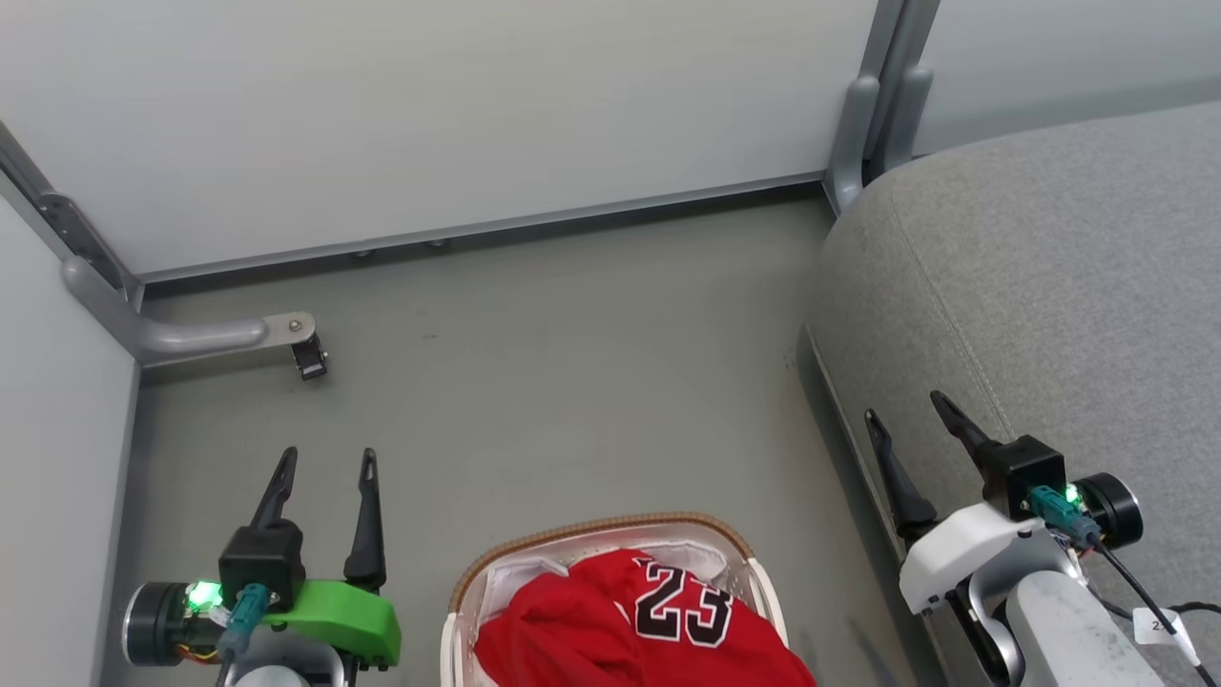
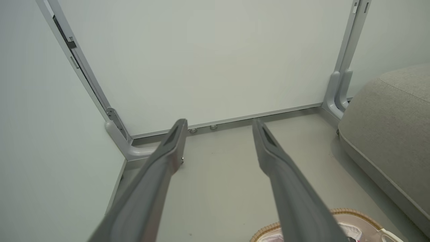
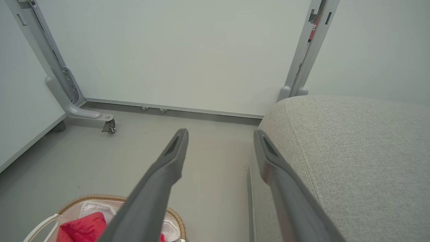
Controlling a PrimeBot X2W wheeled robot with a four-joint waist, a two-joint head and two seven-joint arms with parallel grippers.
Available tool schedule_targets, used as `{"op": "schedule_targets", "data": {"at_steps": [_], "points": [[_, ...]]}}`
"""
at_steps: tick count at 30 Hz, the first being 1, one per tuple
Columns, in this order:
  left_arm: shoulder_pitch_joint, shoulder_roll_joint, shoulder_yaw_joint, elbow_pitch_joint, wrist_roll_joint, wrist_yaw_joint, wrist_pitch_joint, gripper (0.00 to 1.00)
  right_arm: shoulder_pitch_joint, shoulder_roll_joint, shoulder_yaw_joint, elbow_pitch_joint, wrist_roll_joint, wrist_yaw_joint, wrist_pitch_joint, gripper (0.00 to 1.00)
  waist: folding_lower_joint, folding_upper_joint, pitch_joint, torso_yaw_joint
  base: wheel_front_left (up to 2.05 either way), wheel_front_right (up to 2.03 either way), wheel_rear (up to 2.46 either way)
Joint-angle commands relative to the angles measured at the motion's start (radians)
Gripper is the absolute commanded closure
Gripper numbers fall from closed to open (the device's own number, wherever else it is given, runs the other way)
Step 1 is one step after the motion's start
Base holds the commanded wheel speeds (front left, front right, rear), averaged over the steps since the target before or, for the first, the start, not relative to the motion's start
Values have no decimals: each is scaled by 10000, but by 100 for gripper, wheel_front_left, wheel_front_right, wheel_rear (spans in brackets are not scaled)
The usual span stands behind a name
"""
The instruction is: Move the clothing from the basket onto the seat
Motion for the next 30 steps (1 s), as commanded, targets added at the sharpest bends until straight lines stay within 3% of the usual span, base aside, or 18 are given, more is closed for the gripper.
{"op": "schedule_targets", "data": {"at_steps": [1, 9, 22, 30], "points": [[-282, -47, -32, 21, 283, -96, -104, 0, -252, -64, 24, -100, -201, -3, -96, 0, 0, 23, 335, -81, 0, 0, 0], [-980, -294, -451, 638, 417, -452, -156, 0, -907, -102, 156, -641, -469, -3, -175, 0, 0, 24, 2033, -502, 0, 0, 0], [-2986, -440, -1359, 3671, 27, -822, -156, 0, -2148, 83, 164, -1498, -385, -5, -174, 0, 0, 24, 4963, -1407, 0, 0, 0], [-3971, -447, -2006, 5740, 17, -852, -156, 0, -2399, 83, 67, -1727, -367, -5, -174, 0, 0, 24, 6038, -1734, 0, 0, 0]]}}
